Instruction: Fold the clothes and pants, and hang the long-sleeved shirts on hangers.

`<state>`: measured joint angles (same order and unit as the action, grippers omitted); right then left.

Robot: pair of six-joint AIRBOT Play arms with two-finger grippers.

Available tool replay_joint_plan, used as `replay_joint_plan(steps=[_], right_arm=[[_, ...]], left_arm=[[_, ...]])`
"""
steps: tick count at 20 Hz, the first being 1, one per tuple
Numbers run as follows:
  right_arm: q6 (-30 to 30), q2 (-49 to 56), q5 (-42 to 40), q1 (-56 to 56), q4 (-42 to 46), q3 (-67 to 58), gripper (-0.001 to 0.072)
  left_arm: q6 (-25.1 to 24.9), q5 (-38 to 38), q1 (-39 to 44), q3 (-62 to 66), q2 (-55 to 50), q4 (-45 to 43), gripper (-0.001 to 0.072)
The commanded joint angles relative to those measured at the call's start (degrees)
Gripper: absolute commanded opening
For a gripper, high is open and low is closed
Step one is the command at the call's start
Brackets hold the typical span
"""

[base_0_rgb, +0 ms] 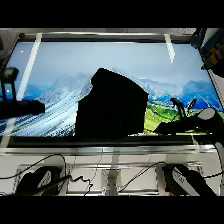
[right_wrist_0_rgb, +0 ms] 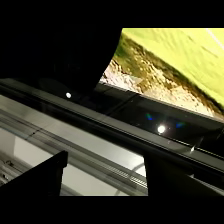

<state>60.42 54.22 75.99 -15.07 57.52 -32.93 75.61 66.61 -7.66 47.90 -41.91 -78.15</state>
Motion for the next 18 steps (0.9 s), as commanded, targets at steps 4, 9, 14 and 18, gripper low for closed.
replay_joint_plan(steps=[4, 9, 14, 18], right_arm=[[8.6, 1.2, -11.7, -0.2, -5.6, 5.7, 0.0544], [8.5, 10.9, -12.4, 1.4, -14.8, 5.7, 0.0544], [7.9, 17.7, -18.4, 8.8, -15.8, 5.7, 0.0543], [7.9, 18.5, -22.3, 11.3, -20.0, 5.6, 0.0541]], left_arm=[[0.0, -1.3, 0.0, -16.5, 2.6, 3.8, 0.071], [0.0, -3.3, 0.0, -16.5, -1.8, 7.4, 0.0709], [0.0, -3.0, 0.0, -16.5, -9.8, 9.8, 0.0705], [-0.2, -4.9, 0.1, -16.5, -16.1, 11.8, 0.0705]])
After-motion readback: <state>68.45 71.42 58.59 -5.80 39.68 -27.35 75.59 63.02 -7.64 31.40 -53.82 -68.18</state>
